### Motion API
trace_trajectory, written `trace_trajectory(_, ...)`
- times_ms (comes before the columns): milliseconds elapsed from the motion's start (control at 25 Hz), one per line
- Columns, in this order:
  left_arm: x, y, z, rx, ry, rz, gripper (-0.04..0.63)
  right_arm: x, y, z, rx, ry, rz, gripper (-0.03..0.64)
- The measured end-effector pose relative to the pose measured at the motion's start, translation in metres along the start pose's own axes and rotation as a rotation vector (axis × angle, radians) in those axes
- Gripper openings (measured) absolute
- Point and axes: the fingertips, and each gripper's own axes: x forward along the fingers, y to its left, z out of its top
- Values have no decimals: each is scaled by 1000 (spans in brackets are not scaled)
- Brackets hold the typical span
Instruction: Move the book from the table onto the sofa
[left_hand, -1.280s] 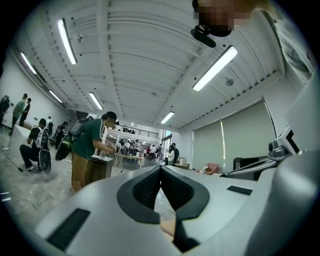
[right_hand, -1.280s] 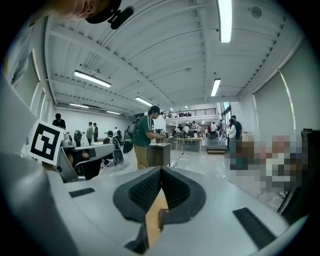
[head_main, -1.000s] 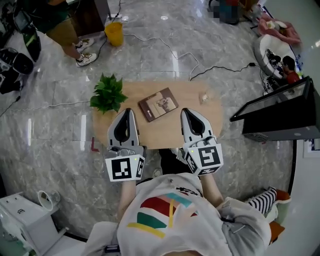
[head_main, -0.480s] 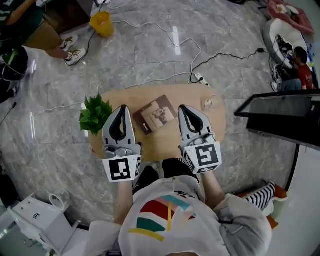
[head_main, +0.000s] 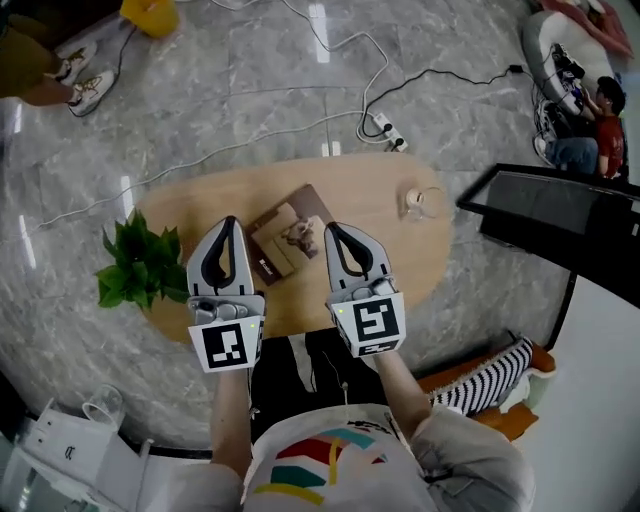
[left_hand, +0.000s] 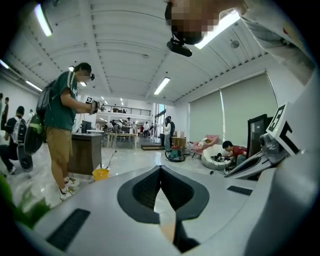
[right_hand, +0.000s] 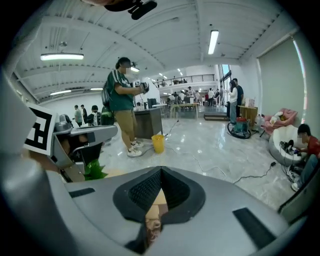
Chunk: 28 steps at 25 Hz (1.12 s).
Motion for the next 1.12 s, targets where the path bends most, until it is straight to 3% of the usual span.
trace_trajectory(280, 29, -11, -127, -84, 108, -40, 6, 67, -1, -117, 61, 184, -8, 8)
trace_trajectory(560, 24, -33, -212, -120, 215, -62, 6, 86, 6, -205, 92, 316, 15, 8)
trace_trajectory(760, 22, -38, -244, -144, 247, -59, 6, 94, 17, -229, 91, 359, 38, 8)
trace_trajectory(1120, 34, -33, -261, -155, 259, -44, 6, 117, 14, -240, 70, 382, 37, 8)
